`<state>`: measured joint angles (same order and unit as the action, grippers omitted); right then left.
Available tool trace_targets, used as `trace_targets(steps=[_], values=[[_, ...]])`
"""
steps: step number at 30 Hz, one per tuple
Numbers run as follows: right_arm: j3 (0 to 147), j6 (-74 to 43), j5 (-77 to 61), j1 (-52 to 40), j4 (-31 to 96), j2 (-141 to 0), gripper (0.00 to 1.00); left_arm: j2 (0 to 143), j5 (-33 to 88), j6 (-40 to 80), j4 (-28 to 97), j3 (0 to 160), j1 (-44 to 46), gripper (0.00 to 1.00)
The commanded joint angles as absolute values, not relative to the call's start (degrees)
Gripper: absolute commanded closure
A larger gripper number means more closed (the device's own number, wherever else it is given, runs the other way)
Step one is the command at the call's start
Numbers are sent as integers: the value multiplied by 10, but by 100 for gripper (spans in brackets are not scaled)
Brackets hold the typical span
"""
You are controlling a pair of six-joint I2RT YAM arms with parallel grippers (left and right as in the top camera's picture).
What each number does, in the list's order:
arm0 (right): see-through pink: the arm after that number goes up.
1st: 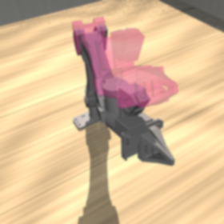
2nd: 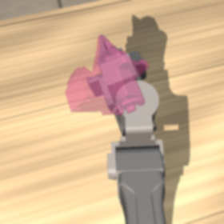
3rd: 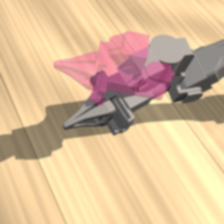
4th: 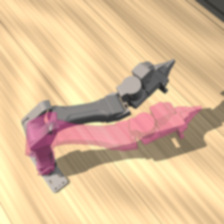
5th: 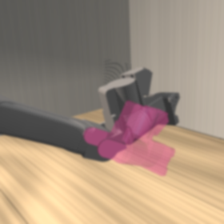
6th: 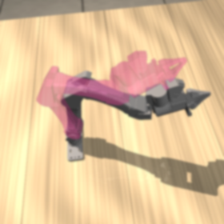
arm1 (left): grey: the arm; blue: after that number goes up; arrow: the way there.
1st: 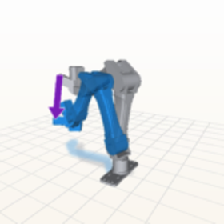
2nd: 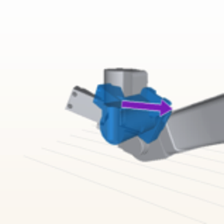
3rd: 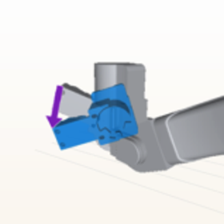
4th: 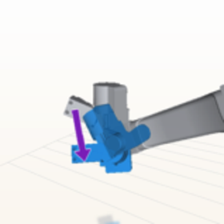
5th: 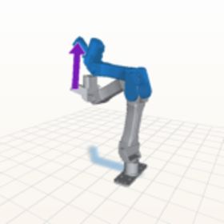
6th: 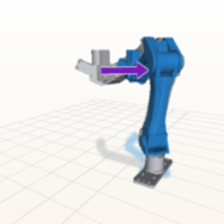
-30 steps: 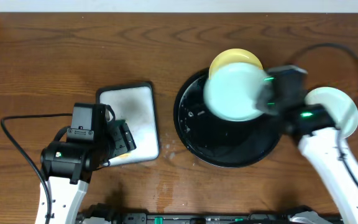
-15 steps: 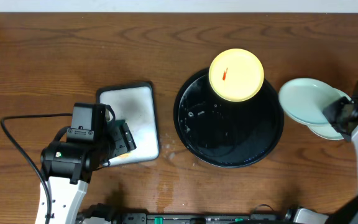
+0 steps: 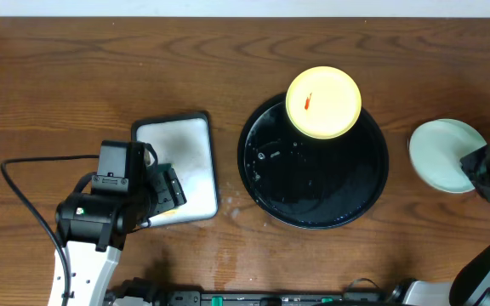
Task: Clean dirty plates on tray and stack at the side
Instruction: 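Carry the green plate right and stack it on the first green plate, then move the right gripper back and grip the yellow plate's rim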
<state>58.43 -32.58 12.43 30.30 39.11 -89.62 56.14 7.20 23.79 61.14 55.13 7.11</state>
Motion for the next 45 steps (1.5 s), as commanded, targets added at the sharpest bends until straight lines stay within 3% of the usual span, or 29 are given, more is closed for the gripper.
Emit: trace_targets(steps=[1,6,11,14,19,22,30,32,35,45], values=[[584,-316,133,302,390,-864,49,561,73,240,613,562,68,18],[584,-262,-66,270,360,-813,49,561,73,240,613,562,68,18],[584,-166,-224,156,334,-790,50,561,73,240,613,562,68,18],[584,-114,-189,55,334,-805,50,561,73,240,613,562,68,18],[584,-114,16,-72,284,-877,47,561,73,240,613,562,68,18],[584,-121,84,-89,199,-940,46,561,73,240,613,562,68,18],[584,-122,81,-81,30,-1085,51,561,73,240,613,562,68,18],[584,-122,74,-81,15,-1096,62,561,73,240,613,562,68,18],[584,-140,70,-81,11,-1098,99,561,73,240,613,562,68,18],[584,-265,3,-87,180,-961,99,561,73,240,613,562,68,18]])
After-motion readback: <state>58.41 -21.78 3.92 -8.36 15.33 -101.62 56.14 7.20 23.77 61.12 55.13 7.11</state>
